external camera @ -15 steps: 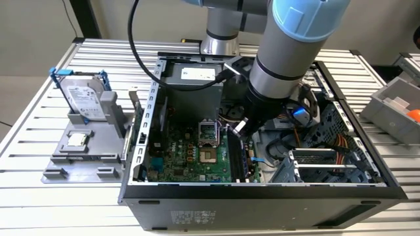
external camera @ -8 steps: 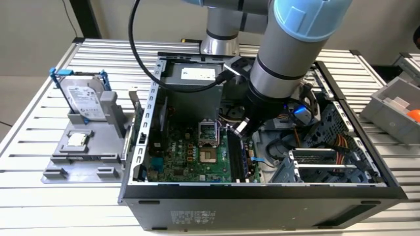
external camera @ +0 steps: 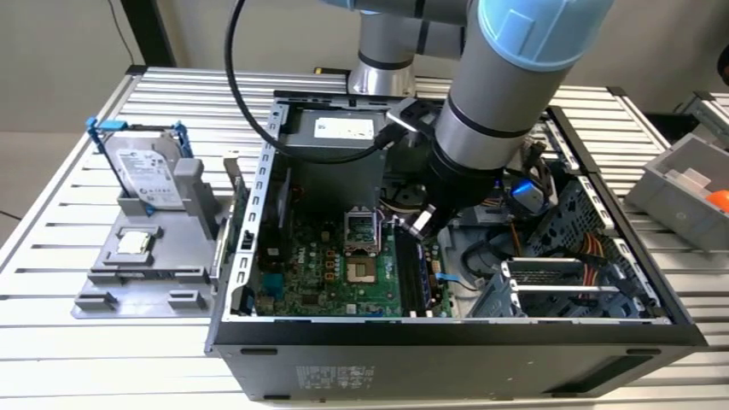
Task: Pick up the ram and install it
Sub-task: 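Press down the ram until it locks into place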
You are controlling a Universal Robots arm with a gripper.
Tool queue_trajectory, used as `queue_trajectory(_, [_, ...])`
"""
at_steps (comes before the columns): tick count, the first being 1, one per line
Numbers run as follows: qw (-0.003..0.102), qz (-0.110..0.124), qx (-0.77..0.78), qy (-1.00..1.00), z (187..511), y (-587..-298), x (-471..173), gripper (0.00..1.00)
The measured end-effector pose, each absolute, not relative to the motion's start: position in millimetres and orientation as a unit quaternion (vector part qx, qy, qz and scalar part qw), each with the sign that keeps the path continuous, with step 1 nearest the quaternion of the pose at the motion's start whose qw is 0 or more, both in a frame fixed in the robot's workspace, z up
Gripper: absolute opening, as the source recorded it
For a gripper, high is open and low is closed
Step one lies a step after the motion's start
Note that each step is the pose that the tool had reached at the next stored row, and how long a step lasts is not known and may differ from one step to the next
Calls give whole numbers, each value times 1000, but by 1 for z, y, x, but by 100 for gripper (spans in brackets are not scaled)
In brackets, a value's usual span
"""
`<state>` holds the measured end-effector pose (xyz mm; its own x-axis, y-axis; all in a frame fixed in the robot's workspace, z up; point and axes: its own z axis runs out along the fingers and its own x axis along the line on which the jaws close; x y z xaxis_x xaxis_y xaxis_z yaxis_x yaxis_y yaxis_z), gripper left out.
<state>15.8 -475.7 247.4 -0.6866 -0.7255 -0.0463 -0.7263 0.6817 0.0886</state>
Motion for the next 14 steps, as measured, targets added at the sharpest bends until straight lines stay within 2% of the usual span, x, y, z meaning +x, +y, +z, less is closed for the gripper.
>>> queue_trajectory(14, [2,51,-436,899,247,-476,17,0])
